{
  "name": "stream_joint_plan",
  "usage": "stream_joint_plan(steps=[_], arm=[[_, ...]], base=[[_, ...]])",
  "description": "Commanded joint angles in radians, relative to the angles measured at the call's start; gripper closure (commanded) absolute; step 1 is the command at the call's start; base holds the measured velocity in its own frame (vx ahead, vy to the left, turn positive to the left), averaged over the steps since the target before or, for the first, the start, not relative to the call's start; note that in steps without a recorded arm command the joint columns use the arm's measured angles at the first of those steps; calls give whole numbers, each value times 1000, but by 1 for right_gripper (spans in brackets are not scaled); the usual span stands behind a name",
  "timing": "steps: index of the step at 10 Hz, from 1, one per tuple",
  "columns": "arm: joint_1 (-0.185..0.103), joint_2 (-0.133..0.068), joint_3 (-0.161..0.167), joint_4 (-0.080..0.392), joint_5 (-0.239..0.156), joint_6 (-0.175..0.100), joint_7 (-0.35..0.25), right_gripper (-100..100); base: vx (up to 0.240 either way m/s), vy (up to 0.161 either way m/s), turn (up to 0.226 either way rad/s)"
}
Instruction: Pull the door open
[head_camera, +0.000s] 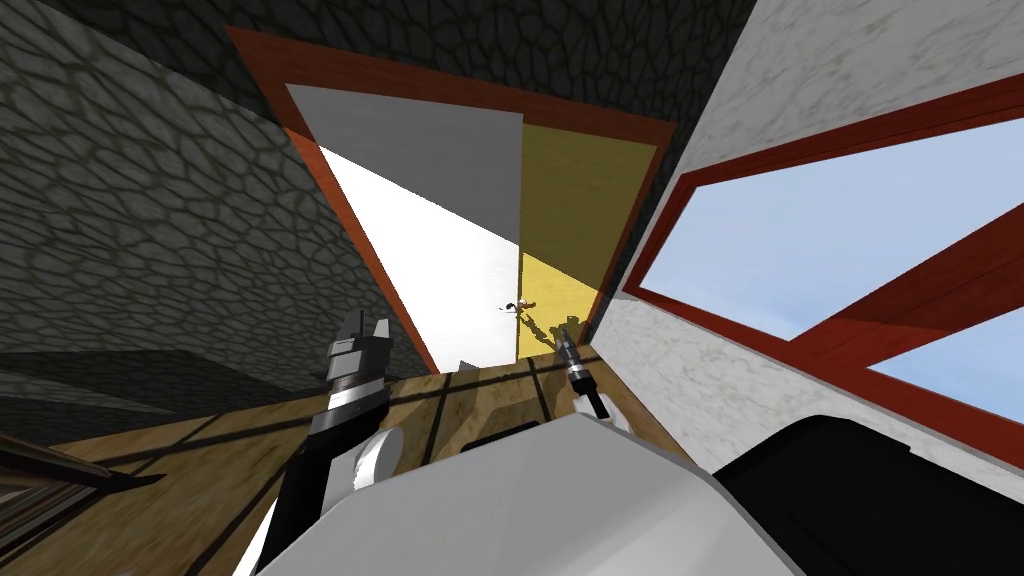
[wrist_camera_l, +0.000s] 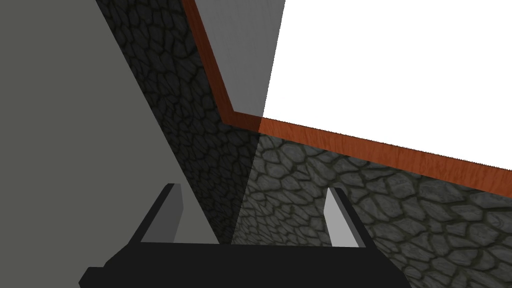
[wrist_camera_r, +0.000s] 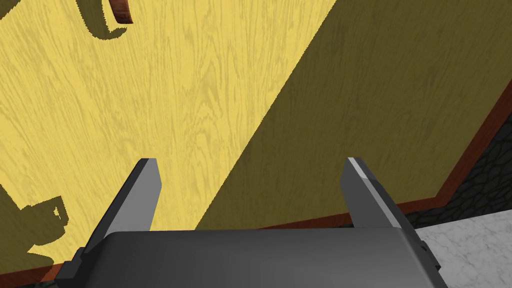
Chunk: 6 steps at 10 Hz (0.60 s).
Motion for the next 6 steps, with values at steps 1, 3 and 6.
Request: stream_joint_plan(steps=[1, 3, 6], arm=[[-13, -5, -4, 41, 6, -14, -6, -100], [-27, -11, -9, 86, 13, -29, -14, -100], [-47, -18, -15, 151, 23, -51, -24, -100]], base=[[124, 21, 15], [108, 13, 19], [103, 23, 17]])
